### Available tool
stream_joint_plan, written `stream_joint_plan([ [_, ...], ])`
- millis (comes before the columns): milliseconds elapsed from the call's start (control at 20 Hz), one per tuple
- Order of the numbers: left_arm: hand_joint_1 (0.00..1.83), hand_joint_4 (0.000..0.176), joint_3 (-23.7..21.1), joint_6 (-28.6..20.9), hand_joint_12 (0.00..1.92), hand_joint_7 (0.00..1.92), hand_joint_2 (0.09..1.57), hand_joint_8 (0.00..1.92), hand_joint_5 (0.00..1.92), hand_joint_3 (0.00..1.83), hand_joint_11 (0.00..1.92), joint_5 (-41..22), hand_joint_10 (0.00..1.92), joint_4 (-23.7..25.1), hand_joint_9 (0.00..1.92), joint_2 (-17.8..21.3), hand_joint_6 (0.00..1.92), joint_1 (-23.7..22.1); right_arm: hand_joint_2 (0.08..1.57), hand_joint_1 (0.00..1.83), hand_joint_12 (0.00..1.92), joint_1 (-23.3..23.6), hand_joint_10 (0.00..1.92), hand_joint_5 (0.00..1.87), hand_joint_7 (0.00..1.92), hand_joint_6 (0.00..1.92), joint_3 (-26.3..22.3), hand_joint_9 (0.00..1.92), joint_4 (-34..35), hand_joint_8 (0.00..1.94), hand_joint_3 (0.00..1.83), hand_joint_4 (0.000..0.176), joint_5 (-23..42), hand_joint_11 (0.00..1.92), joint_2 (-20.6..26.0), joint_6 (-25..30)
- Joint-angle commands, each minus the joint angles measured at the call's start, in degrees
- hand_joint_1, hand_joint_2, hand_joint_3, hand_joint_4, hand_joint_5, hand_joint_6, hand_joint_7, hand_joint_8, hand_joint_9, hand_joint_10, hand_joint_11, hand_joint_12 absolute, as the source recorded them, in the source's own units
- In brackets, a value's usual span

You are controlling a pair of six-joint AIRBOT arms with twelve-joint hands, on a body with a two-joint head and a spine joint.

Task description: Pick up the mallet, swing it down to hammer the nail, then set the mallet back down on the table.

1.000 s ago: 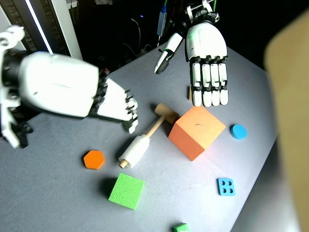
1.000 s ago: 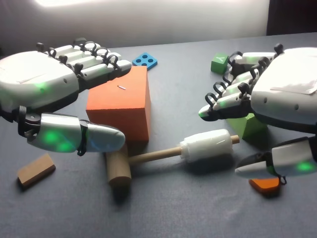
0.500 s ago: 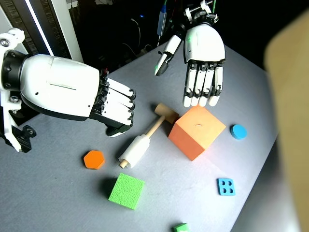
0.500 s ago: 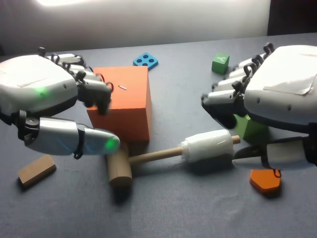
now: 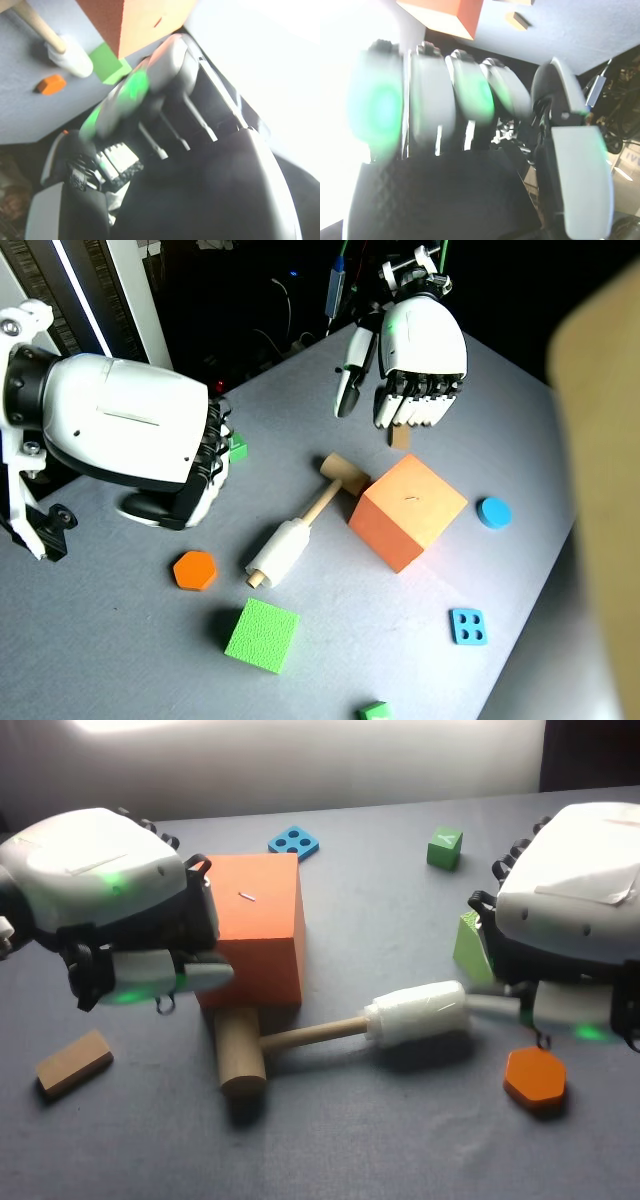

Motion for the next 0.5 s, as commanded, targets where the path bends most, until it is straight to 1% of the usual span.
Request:
stream_joint_plan([
  [0, 1.12, 0.176, -0.4, 0.2, 1.92, 1.56, 1.39, 1.92, 1.35, 0.0, 1.58, -6.2, 1.92, -0.7, 1.6, 0.2, 1.92, -0.9, 1.57, 0.78, 1.92, 0.5, 1.92, 1.51, 1.75, 1.92, 0.1, 1.82, -0.1, 1.94, 0.01, 0.071, 6.7, 1.89, 0.2, -0.2],
  [50, 1.1, 0.176, -0.7, 0.2, 1.92, 1.53, 1.4, 1.92, 1.32, 0.0, 1.58, -6.2, 1.92, -0.7, 1.58, 0.2, 1.92, -0.9, 1.55, 0.84, 1.92, 0.7, 1.92, 1.51, 1.75, 1.92, 0.2, 1.82, -0.1, 1.94, 0.0, 0.092, 7.0, 1.9, 0.2, 0.1],
  [100, 1.06, 0.176, -0.9, 0.1, 1.92, 1.52, 1.42, 1.92, 1.29, 0.01, 1.57, -6.3, 1.92, -0.7, 1.56, 0.2, 1.92, -0.9, 1.53, 0.84, 1.92, 1.0, 1.92, 1.49, 1.72, 1.92, 0.4, 1.8, -0.1, 1.94, 0.0, 0.106, 7.1, 1.88, 0.2, 0.4],
  [150, 1.0, 0.176, -1.0, 0.1, 1.92, 1.52, 1.42, 1.92, 1.31, 0.01, 1.54, -6.4, 1.92, -0.7, 1.55, 0.2, 1.92, -0.9, 1.52, 0.85, 1.92, 1.0, 1.92, 1.5, 1.71, 1.92, 0.5, 1.79, -0.1, 1.94, 0.0, 0.116, 7.1, 1.87, 0.2, 0.6],
  [200, 0.96, 0.176, -1.1, -0.1, 1.92, 1.51, 1.43, 1.92, 1.31, 0.02, 1.52, -6.6, 1.92, -0.7, 1.53, 0.2, 1.92, -0.9, 1.52, 0.85, 1.92, 1.0, 1.92, 1.52, 1.72, 1.92, 0.8, 1.8, -0.1, 1.94, 0.0, 0.124, 7.1, 1.88, 0.1, 0.5],
  [250, 0.83, 0.176, -1.2, -0.1, 1.92, 1.51, 1.45, 1.92, 1.31, 0.02, 1.5, -6.7, 1.92, -0.7, 1.53, 0.2, 1.92, -1.0, 1.52, 0.84, 1.92, 0.9, 1.92, 1.5, 1.7, 1.92, 0.9, 1.79, -0.1, 1.94, 0.0, 0.131, 7.1, 1.87, 0.1, 0.5],
  [300, 0.8, 0.176, -1.3, -0.1, 1.92, 1.5, 1.46, 1.92, 1.29, 0.03, 1.49, -6.7, 1.92, -0.7, 1.52, 0.2, 1.92, -1.1, 1.52, 0.84, 1.92, 0.9, 1.92, 1.5, 1.7, 1.92, 1.1, 1.78, -0.1, 1.94, 0.0, 0.132, 7.3, 1.86, 0.0, 0.5],
  [400, 0.84, 0.176, -1.4, -0.1, 1.92, 1.5, 1.46, 1.92, 1.28, 0.02, 1.46, -6.7, 1.92, -0.7, 1.51, 0.2, 1.92, -1.2, 1.49, 0.91, 1.92, 0.8, 1.92, 1.49, 1.67, 1.92, 1.6, 1.75, -0.1, 1.94, 0.0, 0.143, 8.4, 1.84, -0.1, 0.3],
  [450, 0.84, 0.176, -1.4, -0.1, 1.92, 1.5, 1.46, 1.92, 1.3, 0.02, 1.47, -6.7, 1.92, -0.7, 1.52, 0.2, 1.92, -0.9, 1.49, 0.92, 1.92, 0.1, 1.92, 1.48, 1.66, 1.92, 1.9, 1.74, -0.1, 1.94, 0.0, 0.149, 10.8, 1.83, -0.3, 0.4],
])
